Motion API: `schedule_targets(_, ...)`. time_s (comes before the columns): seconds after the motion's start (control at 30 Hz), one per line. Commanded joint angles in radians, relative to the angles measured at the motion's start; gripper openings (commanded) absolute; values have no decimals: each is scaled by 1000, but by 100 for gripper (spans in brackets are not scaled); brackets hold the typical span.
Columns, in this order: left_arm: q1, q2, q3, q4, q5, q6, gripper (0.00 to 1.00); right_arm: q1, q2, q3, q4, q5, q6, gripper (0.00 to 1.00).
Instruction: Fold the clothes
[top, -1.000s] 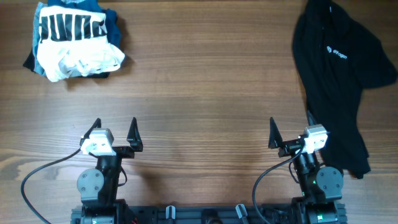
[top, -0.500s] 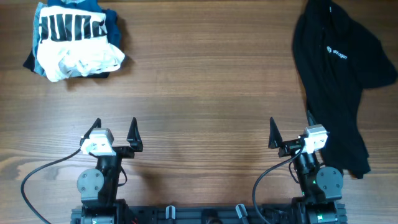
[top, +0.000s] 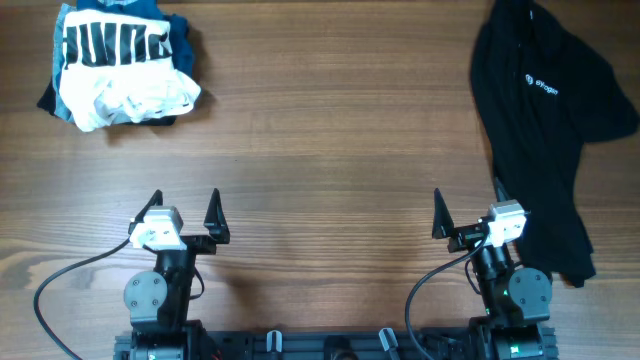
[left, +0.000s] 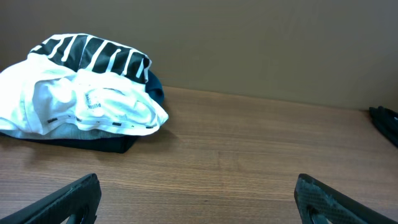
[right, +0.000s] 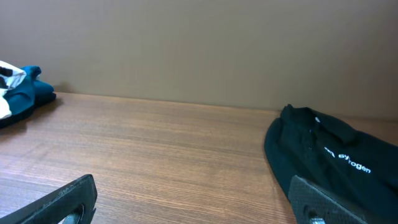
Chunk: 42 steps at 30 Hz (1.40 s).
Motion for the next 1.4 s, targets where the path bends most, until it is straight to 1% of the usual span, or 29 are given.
schedule_targets(0.0, -5, -7, -5, -2, 1, -6, 100, -3, -9, -1, 3, 18, -27, 100)
schedule_targets(0.33, -5, -7, -5, -1, 1, -6, 100, -3, -9, -1, 19, 4, -23, 100)
schedule_targets(0.5, -5, -7, -5, 0, 9, -6, 100, -3, -9, -1, 74, -99, -23, 100)
schedule_targets(0.6, -5, -7, -5, 20, 17, -5, 100, -3, -9, 0, 78, -112, -16, 100)
schedule_targets(0.67, -5, -7, -2, 45, 24, -5, 100, -3, -9, 11, 78, -113, -16, 100)
schedule_targets(0.83, -4, 15, 66, 48, 26, 1, 100, -3, 30, 88, 95, -109, -27, 100)
schedule_targets(0.93, -5, 79, 127, 47, 27, 2, 100, -3, 100, 149, 111, -108, -27, 100)
schedule_targets(1.07, -5, 211, 221, 45, 28, 2, 100, -3, 215, 233, 120, -107, -27, 100)
schedule_targets(1.23, -5, 475, 435, -18, 47, 5, 100, -3, 484, 443, 97, -151, -23, 100)
schedule_targets(1.37, -5, 704, 658, -156, 69, 5, 100, -3, 719, 669, -1, -207, -24, 100)
